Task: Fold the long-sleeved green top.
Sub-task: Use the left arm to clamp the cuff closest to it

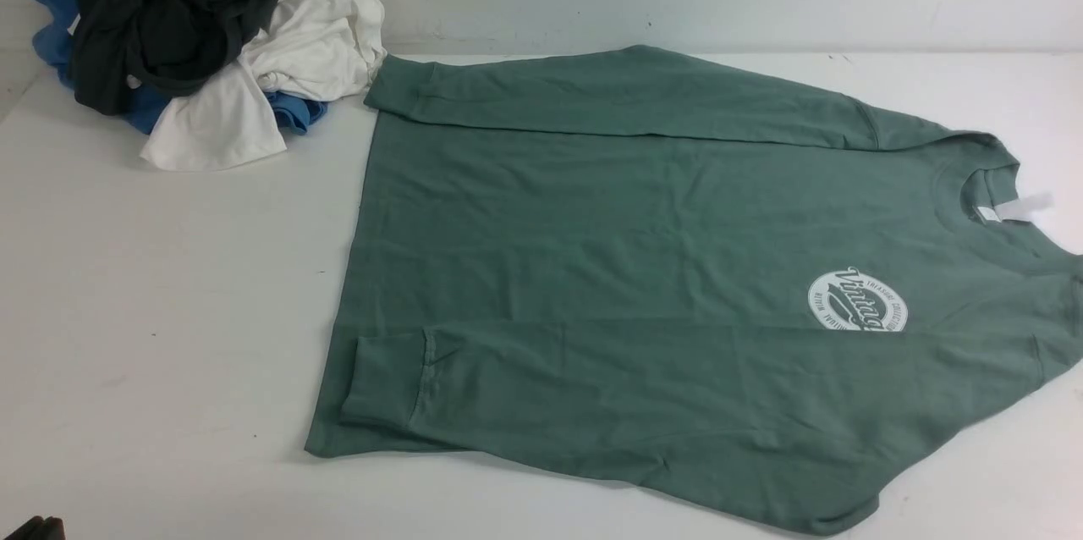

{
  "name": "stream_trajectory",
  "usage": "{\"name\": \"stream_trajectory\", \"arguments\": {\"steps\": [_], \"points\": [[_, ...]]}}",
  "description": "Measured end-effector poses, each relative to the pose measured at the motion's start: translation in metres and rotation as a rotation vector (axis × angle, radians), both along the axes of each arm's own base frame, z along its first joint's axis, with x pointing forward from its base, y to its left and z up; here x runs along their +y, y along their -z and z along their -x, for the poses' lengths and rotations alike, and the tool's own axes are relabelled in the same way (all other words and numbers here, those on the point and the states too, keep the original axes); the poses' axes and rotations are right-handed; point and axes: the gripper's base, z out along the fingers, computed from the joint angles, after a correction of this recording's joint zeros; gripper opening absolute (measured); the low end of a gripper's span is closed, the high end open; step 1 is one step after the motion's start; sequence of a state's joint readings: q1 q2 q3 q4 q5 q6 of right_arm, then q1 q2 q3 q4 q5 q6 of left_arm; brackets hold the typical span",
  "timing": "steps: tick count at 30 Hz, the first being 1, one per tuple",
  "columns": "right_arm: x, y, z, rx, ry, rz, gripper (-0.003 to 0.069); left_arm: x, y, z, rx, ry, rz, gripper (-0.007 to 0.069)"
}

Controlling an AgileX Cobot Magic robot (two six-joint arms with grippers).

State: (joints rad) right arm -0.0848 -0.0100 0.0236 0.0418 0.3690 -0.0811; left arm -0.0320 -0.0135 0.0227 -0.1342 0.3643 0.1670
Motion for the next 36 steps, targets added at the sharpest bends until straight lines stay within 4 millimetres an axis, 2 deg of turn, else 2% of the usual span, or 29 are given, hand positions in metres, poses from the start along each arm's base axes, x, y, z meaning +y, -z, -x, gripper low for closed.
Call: {"name": "stream_trajectory", "arguments": {"steps": [14,21,27,28,29,31,36], "points": [[0.0,0.0,0.0,0.0,0.0,0.0,-0.0015,0.0,0.0,0.0,0.0,0.0,-0.002,-0.0007],[-0.002,-0.002,0.0,-0.022,0.002,0.137,-0.0015,0.001,-0.007,-0.002,-0.087,-0.012,0.007,-0.0007],[0.0,-0.027,-0.001,-0.294,-0.007,0.197,-0.0015,0.004,-0.031,-0.004,-0.355,-0.049,0.021,-0.0007],[0.001,-0.038,0.0,-0.422,-0.011,0.206,-0.0015,0.005,-0.037,-0.003,-0.425,-0.059,0.025,-0.0007],[0.002,-0.04,0.001,-0.437,-0.012,0.208,-0.0015,0.005,-0.038,-0.003,-0.434,-0.06,0.025,-0.0007],[0.004,-0.056,0.007,-0.634,-0.023,0.214,-0.0015,0.007,-0.047,-0.001,-0.534,-0.074,0.034,-0.0007],[0.009,-0.079,0.022,-0.956,-0.094,0.044,-0.0015,0.009,-0.062,0.004,-0.709,-0.093,0.129,-0.0007]]}}
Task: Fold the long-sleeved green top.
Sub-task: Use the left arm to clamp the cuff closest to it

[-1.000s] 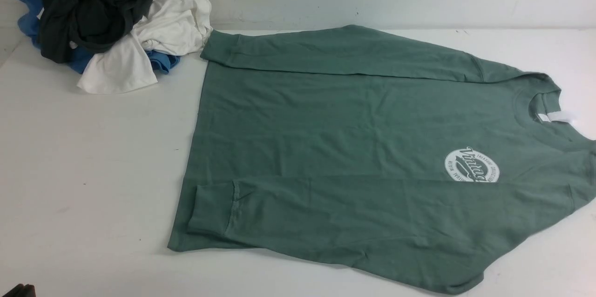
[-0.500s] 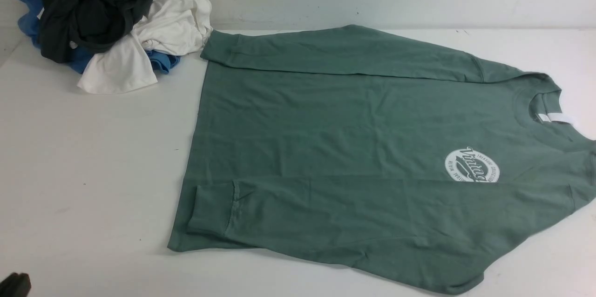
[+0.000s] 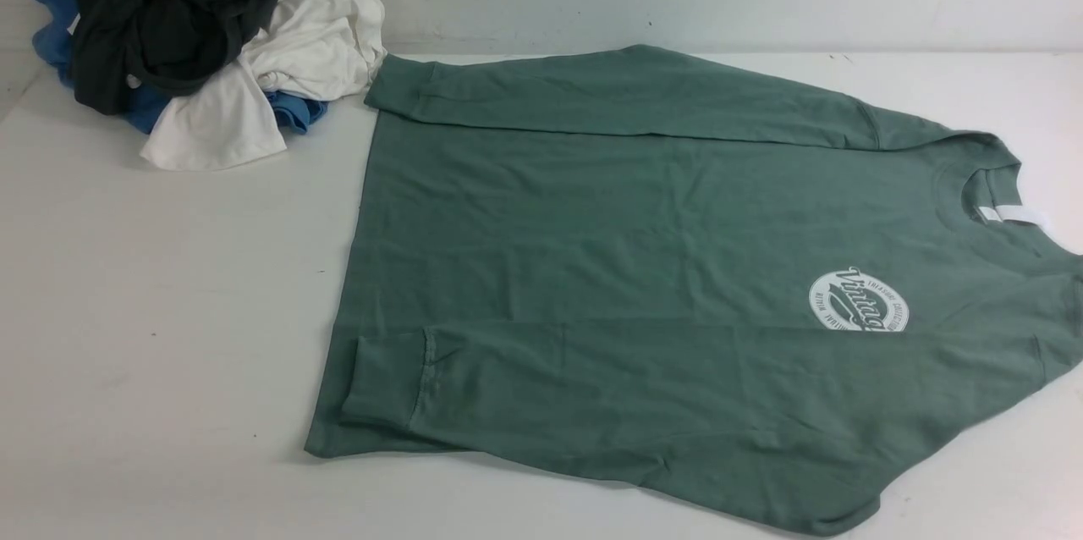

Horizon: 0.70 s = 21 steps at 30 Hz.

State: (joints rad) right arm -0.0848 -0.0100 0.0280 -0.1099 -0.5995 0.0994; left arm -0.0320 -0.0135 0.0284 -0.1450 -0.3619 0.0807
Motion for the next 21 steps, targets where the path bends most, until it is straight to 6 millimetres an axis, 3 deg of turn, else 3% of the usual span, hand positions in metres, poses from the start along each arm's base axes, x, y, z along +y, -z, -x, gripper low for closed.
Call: {"name": "stream_trajectory", "arguments": {"steps": [6,9,10,11,14,16,18,21], "points": [[0.001,-0.007,0.003,-0.043,-0.136,-0.12,-0.0015,0.003,-0.021,0.011,-0.232,0.024,0.103,-0.0007],[0.002,-0.028,-0.004,0.062,-0.115,-0.089,-0.0015,0.001,-0.047,0.006,-0.233,0.034,0.087,-0.0007],[0.004,-0.045,-0.013,0.138,-0.083,-0.03,-0.0015,-0.001,-0.065,-0.001,-0.196,0.038,0.045,-0.0007],[0.003,-0.046,-0.015,0.158,-0.076,-0.024,-0.0015,-0.002,-0.068,-0.002,-0.19,0.039,0.039,-0.0007],[0.002,-0.062,-0.047,0.357,-0.008,0.088,-0.0015,-0.006,-0.096,-0.034,-0.047,0.049,-0.03,-0.0007],[0.001,-0.059,-0.07,0.481,0.012,0.136,-0.0015,-0.008,-0.107,-0.055,0.024,0.061,-0.025,-0.0007],[-0.001,-0.04,-0.101,0.669,-0.008,0.131,-0.0015,-0.01,-0.111,-0.085,0.127,0.092,0.01,-0.0007],[0.005,-0.012,-0.129,0.882,-0.111,0.002,-0.0015,-0.022,-0.116,-0.121,0.299,0.163,-0.009,-0.0007]]}}
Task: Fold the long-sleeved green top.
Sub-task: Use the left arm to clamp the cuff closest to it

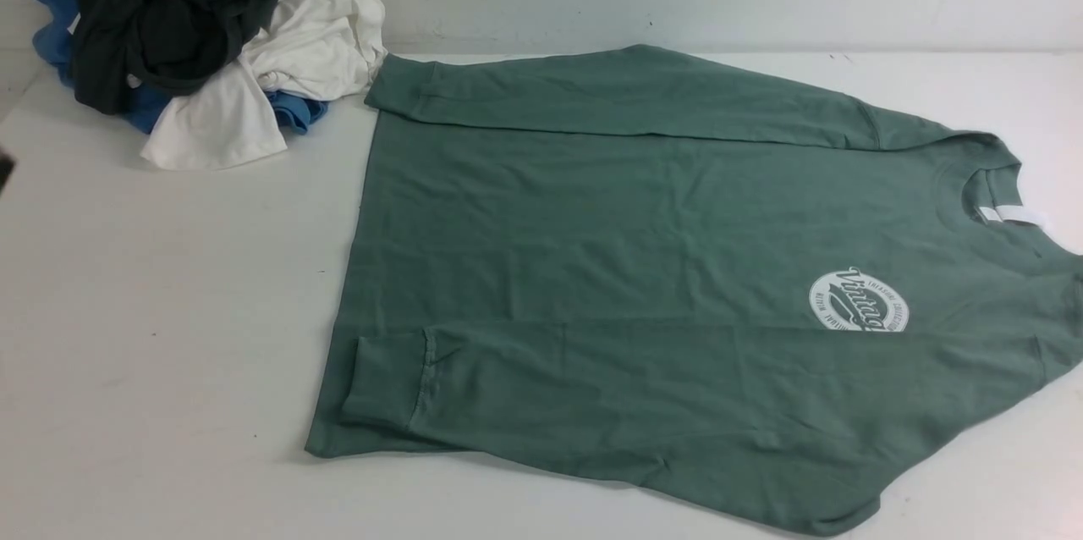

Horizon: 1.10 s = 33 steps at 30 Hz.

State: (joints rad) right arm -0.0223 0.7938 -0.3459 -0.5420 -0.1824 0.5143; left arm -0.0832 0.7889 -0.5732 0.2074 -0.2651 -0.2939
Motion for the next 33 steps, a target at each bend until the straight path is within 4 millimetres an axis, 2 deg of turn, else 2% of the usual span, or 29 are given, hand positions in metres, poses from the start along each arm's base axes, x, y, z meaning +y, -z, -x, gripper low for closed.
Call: {"name": "stream_trajectory", "arguments": {"steps": [2,3,5,6,7,8,9,10,11,12,15,16,18,19,21,23,24,25,26,27,29,33], "points": [[0.009,0.016,-0.012,0.145,-0.023,-0.089,-0.0015,-0.012,-0.002,-0.018,0.146,0.043,-0.048,-0.0007],[0.01,0.019,-0.015,0.171,-0.023,-0.11,-0.0015,-0.013,-0.002,-0.02,0.162,0.045,-0.066,-0.0007],[0.031,0.033,-0.024,0.335,-0.093,-0.068,-0.0015,-0.031,0.0,-0.036,0.388,0.04,-0.159,-0.0007],[0.033,0.034,-0.025,0.345,-0.1,-0.062,-0.0015,-0.032,0.0,-0.037,0.403,0.035,-0.175,-0.0007],[0.048,0.042,-0.03,0.425,-0.142,0.017,-0.0015,-0.04,0.004,-0.044,0.536,-0.006,-0.267,-0.0007],[0.049,0.042,-0.03,0.427,-0.145,0.023,-0.0015,-0.039,0.004,-0.045,0.565,-0.025,-0.281,-0.0007],[0.065,0.048,-0.035,0.497,-0.163,0.117,-0.0015,-0.047,0.014,-0.052,0.699,-0.071,-0.376,-0.0007],[0.07,0.048,-0.038,0.519,-0.152,0.152,-0.0015,-0.049,0.019,-0.056,0.779,-0.102,-0.423,-0.0007],[0.07,0.049,-0.039,0.532,-0.135,0.167,-0.0015,-0.049,0.021,-0.057,0.794,-0.109,-0.429,-0.0007],[0.076,0.049,-0.049,0.587,-0.089,0.248,-0.0015,-0.053,0.034,-0.065,0.927,-0.137,-0.492,-0.0007],[0.077,0.05,-0.061,0.704,-0.005,0.359,-0.0015,-0.06,0.05,-0.074,1.053,-0.123,-0.533,-0.0007],[0.079,0.047,-0.071,0.788,0.022,0.412,-0.0015,-0.067,0.062,-0.08,1.123,-0.084,-0.55,-0.0007],[0.083,0.049,-0.084,0.933,-0.01,0.473,-0.0015,-0.081,0.082,-0.091,1.2,0.0,-0.551,-0.0007],[0.087,0.048,-0.091,0.975,-0.039,0.448,-0.0015,-0.088,0.09,-0.097,1.218,0.044,-0.547,-0.0007],[0.092,0.051,-0.099,1.017,-0.096,0.453,-0.0015,-0.095,0.098,-0.104,1.225,0.086,-0.544,-0.0007],[0.104,0.054,-0.12,1.031,-0.207,0.366,-0.0015,-0.111,0.114,-0.124,1.212,0.169,-0.546,-0.0007],[0.104,0.055,-0.122,1.035,-0.212,0.362,-0.0015,-0.112,0.116,-0.125,1.22,0.171,-0.549,-0.0007],[0.111,0.063,-0.133,1.019,-0.256,0.32,-0.0015,-0.12,0.127,-0.139,1.217,0.185,-0.542,-0.0007],[0.111,0.062,-0.134,1.014,-0.255,0.31,-0.0015,-0.121,0.129,-0.14,1.218,0.186,-0.541,-0.0007],[0.116,0.072,-0.141,1.017,-0.278,0.274,-0.0015,-0.126,0.139,-0.15,1.23,0.187,-0.541,-0.0007],[0.119,0.083,-0.145,1.041,-0.296,0.272,-0.0015,-0.13,0.155,-0.158,1.268,0.184,-0.55,-0.0007],[0.12,0.099,-0.145,1.11,-0.316,0.298,-0.0015,-0.131,0.182,-0.16,1.374,0.172,-0.584,-0.0007]]}}
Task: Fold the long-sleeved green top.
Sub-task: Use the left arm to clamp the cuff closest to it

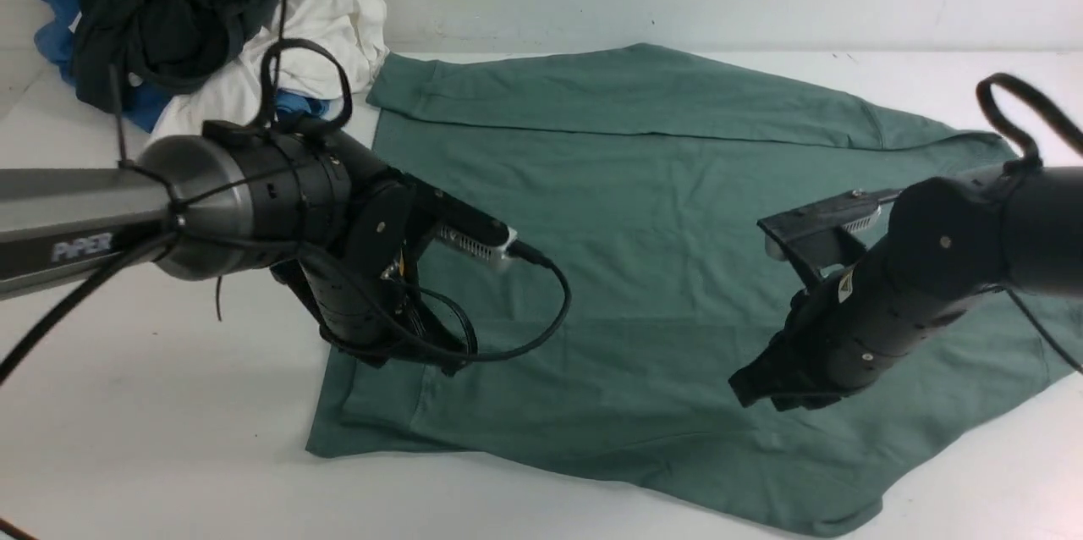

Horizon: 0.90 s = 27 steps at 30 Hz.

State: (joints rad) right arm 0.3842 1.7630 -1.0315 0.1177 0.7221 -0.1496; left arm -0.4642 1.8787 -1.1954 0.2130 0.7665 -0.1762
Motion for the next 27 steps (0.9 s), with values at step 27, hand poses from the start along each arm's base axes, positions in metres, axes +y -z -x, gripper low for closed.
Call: {"name": "stream_trajectory", "arguments": {"steps": [27], "points": [[-0.009,-0.059,0.029,-0.029,-0.028,-0.033,-0.0015,0.032,0.005,-0.007,0.142,-0.122,0.121,0.0259]]}}
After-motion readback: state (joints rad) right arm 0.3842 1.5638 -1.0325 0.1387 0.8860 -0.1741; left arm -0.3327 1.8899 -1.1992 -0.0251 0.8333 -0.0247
